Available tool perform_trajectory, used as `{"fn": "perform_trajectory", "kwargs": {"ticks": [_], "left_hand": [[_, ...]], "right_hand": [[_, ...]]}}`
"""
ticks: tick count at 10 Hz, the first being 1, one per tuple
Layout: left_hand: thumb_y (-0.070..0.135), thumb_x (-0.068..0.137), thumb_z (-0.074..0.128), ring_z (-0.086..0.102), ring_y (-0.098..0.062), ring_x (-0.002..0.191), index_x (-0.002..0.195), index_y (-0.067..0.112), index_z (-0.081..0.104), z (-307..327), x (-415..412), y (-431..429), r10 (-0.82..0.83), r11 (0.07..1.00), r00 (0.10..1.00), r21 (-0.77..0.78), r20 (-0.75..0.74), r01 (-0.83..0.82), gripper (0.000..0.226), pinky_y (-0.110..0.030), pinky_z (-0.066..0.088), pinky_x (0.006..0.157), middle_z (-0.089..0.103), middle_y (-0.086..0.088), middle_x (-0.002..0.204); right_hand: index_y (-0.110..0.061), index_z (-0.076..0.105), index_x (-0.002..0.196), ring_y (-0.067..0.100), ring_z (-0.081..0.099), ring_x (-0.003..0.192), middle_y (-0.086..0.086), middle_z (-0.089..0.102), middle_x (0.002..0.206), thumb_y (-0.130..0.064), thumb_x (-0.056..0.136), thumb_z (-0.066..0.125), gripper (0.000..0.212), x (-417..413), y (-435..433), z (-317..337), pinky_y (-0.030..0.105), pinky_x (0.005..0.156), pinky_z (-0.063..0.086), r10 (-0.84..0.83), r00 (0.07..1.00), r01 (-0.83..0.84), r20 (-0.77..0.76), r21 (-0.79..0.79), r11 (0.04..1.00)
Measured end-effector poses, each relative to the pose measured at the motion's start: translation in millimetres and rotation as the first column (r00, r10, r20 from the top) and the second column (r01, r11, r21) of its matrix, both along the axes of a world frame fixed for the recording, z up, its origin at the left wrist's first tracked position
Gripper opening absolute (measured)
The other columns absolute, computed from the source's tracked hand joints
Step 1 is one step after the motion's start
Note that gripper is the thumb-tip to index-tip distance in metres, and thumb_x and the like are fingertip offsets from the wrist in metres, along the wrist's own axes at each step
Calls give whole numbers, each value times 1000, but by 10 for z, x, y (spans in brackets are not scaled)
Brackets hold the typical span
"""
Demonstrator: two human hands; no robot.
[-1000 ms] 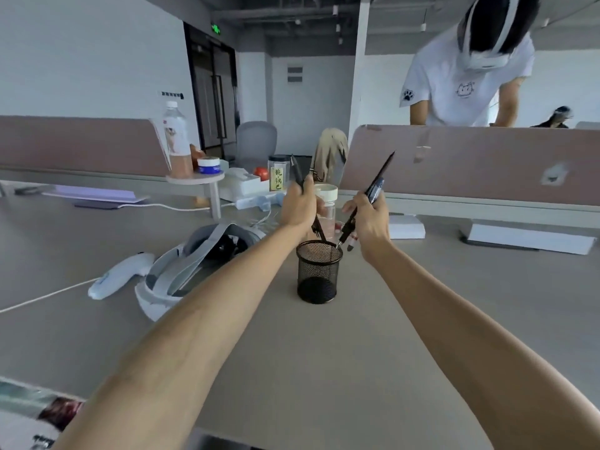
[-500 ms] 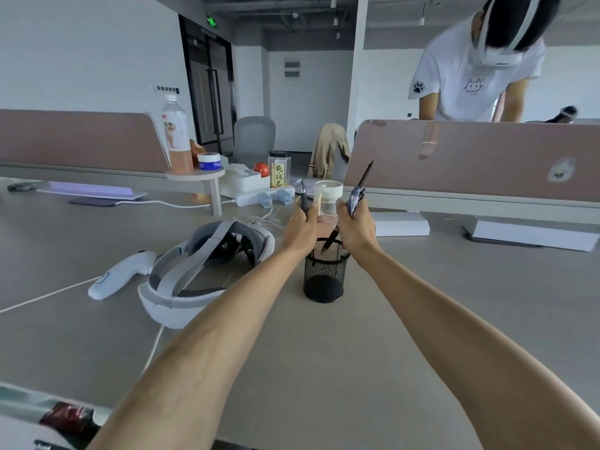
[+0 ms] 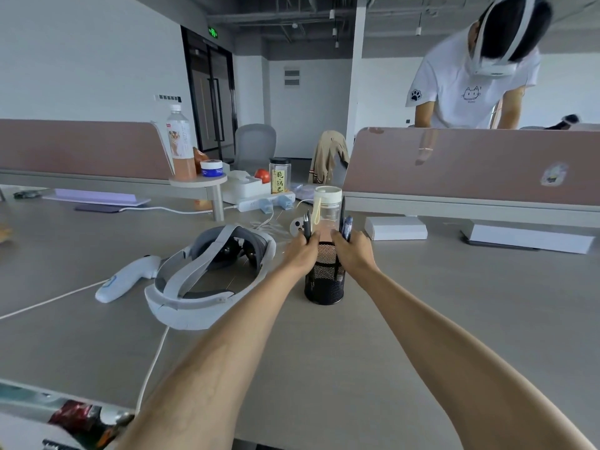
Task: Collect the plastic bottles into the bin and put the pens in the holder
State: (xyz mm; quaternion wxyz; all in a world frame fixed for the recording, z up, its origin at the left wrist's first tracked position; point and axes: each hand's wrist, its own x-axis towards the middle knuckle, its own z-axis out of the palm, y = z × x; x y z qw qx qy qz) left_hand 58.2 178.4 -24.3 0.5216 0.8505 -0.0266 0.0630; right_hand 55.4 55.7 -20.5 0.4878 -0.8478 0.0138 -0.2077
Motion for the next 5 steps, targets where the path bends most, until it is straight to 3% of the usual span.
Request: {"fn": "perform_trajectory", "kwargs": {"ticks": [2,3,4,5], "left_hand": [[45,99,34,45,-32,128,137,11,40,-13,-22,-17,3,1000,1000,31,-31,-2,51,-35,33,92,47,-14,142],[45,100,31,44,-30,129,138,14,37,9,-72,-4,-19,999,999,30,-41,20,50,-36,34,95,43,-13,146],[48,100,26,47,-24,117,135,14,40,-6,-120,30,-47,997,998,58,-42,49,51,-34,34,90,47,-11,142],[47,101,22,47,-24,120,134,11,41,26,-230,70,-12,997,1000,81,-12,13,53,-32,31,87,48,-12,139]], "right_hand": [[-20,50,65,20,50,66,-1,53,65,-31,93,53,30,-57,-69,13,29,54,36,93,986,-91,-136,24,996],[-18,54,81,18,53,73,1,59,79,-37,94,52,23,-119,-80,56,29,59,38,115,984,-115,-134,10,993],[-16,59,110,20,57,87,6,63,99,-49,97,43,39,-207,-114,46,30,66,41,147,975,-141,-168,46,989],[-16,56,119,20,56,94,3,60,104,-51,99,35,45,-319,-156,68,30,72,44,139,981,-124,-135,110,986]]}}
